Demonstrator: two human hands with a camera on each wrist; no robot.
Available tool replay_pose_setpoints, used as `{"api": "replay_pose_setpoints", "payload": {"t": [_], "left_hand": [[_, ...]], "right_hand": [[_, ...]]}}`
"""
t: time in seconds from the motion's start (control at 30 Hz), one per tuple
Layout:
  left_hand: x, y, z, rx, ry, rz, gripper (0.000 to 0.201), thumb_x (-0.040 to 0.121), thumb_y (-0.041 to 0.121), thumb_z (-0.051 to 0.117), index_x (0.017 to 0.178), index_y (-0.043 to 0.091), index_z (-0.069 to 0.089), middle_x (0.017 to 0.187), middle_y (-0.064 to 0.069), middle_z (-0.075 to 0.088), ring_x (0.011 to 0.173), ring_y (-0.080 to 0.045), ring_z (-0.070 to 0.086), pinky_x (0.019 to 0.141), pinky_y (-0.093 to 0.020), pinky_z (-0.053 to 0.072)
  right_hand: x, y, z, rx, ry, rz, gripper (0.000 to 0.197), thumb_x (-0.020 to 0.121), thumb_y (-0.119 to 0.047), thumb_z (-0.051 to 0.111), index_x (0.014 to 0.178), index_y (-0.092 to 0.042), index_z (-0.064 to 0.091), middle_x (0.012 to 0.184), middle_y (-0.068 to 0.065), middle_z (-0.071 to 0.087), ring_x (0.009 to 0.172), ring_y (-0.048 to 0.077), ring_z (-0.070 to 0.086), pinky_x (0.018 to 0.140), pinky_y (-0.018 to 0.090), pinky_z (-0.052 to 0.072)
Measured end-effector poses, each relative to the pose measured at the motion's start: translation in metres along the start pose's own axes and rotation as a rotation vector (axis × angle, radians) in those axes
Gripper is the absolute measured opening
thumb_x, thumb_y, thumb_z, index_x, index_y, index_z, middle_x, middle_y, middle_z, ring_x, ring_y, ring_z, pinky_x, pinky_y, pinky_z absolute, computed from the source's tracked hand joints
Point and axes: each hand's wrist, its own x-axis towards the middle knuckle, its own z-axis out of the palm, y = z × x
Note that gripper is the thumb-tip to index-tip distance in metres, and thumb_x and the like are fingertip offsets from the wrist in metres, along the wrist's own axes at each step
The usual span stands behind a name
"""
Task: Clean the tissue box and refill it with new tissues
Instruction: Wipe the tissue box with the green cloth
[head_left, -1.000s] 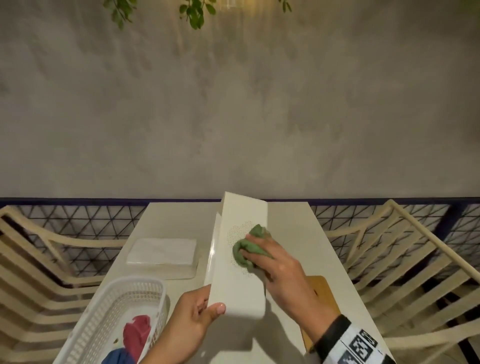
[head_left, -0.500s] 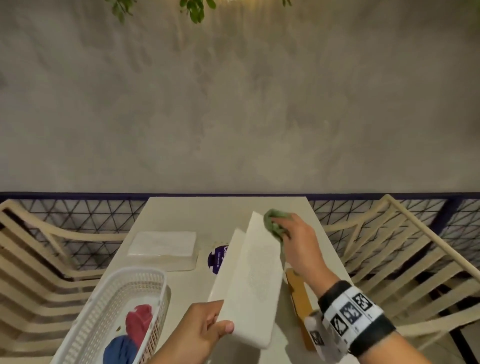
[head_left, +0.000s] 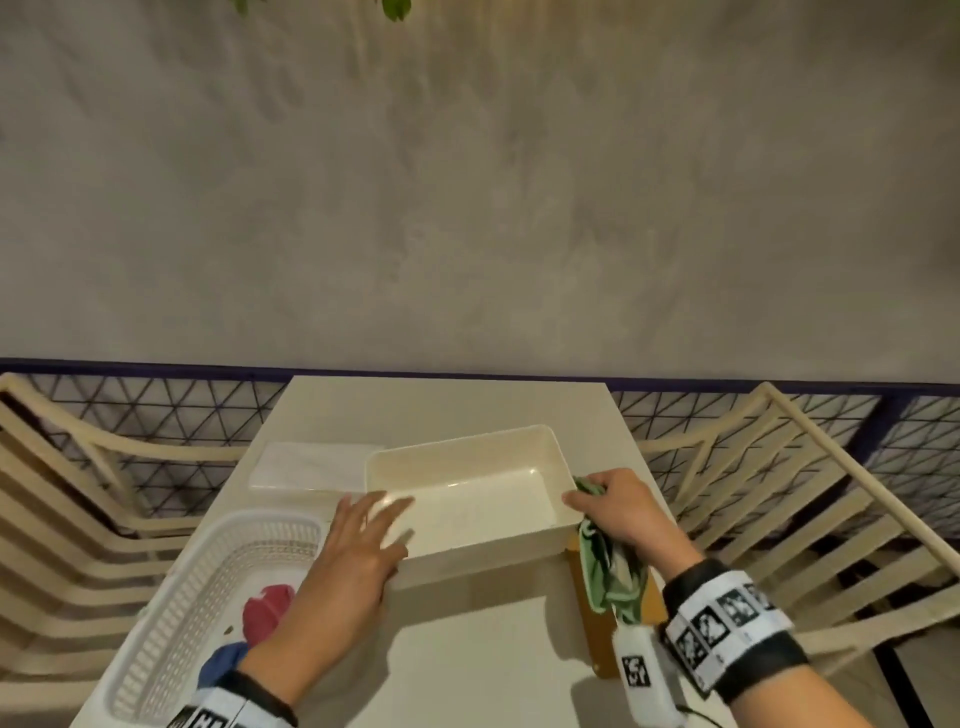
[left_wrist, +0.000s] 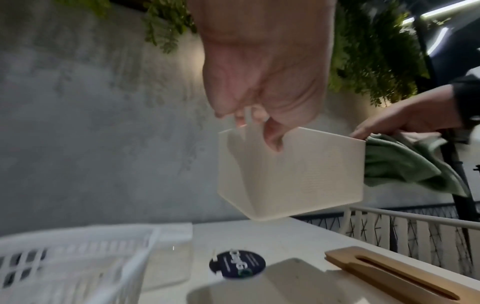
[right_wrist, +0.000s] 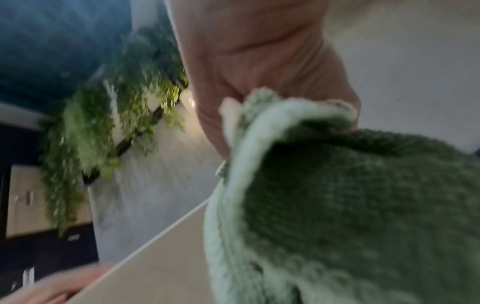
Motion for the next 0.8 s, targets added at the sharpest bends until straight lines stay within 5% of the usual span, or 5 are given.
{"api": "replay_pose_setpoints", "payload": {"t": [0.1, 0.17, 0.23, 0.43, 0.8], "left_hand": [[0.0, -0.002, 0.021, -0.242, 0.092, -0.146, 0.01, 0.087, 0.009, 0.057, 0.09, 0.01, 0.066, 0.152, 0.007, 0.012, 0.128, -0.007, 0.024, 0.112, -0.025, 0.026], [0.002, -0.001, 0.032, -0.327, 0.058, -0.19, 0.017, 0.087, 0.001, 0.053, 0.077, 0.01, 0.063, 0.137, 0.008, 0.038, 0.097, 0.005, 0.046, 0.084, -0.002, 0.035], [0.003, -0.004, 0.047, -0.323, 0.005, -0.233, 0.026, 0.081, -0.004, 0.053, 0.066, 0.017, 0.056, 0.104, 0.001, 0.059, 0.074, -0.006, 0.054, 0.06, -0.011, 0.039], [0.004, -0.009, 0.086, -0.311, -0.082, -0.406, 0.043, 0.075, -0.012, 0.046, 0.051, 0.023, 0.034, 0.071, 0.002, 0.046, 0.061, -0.013, 0.046, 0.05, -0.018, 0.031], [0.006, -0.011, 0.109, -0.333, -0.062, -0.478, 0.046, 0.077, -0.011, 0.045, 0.049, 0.023, 0.031, 0.074, -0.003, 0.045, 0.063, -0.019, 0.046, 0.049, -0.019, 0.026]], "right_hand": [[0.0, 0.03, 0.035, -0.023, 0.073, 0.041, 0.019, 0.084, -0.029, 0.065, 0.099, -0.018, 0.066, 0.087, 0.005, 0.066, 0.074, 0.018, 0.059, 0.058, 0.022, 0.041], [0.005, 0.052, 0.057, 0.007, 0.061, 0.07, 0.018, 0.084, -0.03, 0.065, 0.096, -0.017, 0.065, 0.091, 0.007, 0.068, 0.08, 0.02, 0.062, 0.062, 0.023, 0.043], [0.011, 0.067, 0.074, 0.003, 0.074, 0.108, 0.032, 0.084, -0.032, 0.064, 0.106, -0.008, 0.065, 0.103, 0.011, 0.07, 0.091, 0.025, 0.064, 0.072, 0.028, 0.047], [0.022, 0.084, 0.095, -0.031, 0.11, 0.144, 0.041, 0.087, -0.036, 0.06, 0.115, -0.006, 0.063, 0.11, 0.014, 0.068, 0.098, 0.029, 0.063, 0.083, 0.032, 0.049], [0.028, 0.089, 0.102, -0.031, 0.143, 0.165, 0.047, 0.088, -0.037, 0.059, 0.121, -0.004, 0.058, 0.116, 0.016, 0.065, 0.107, 0.031, 0.058, 0.082, 0.029, 0.042]]}}
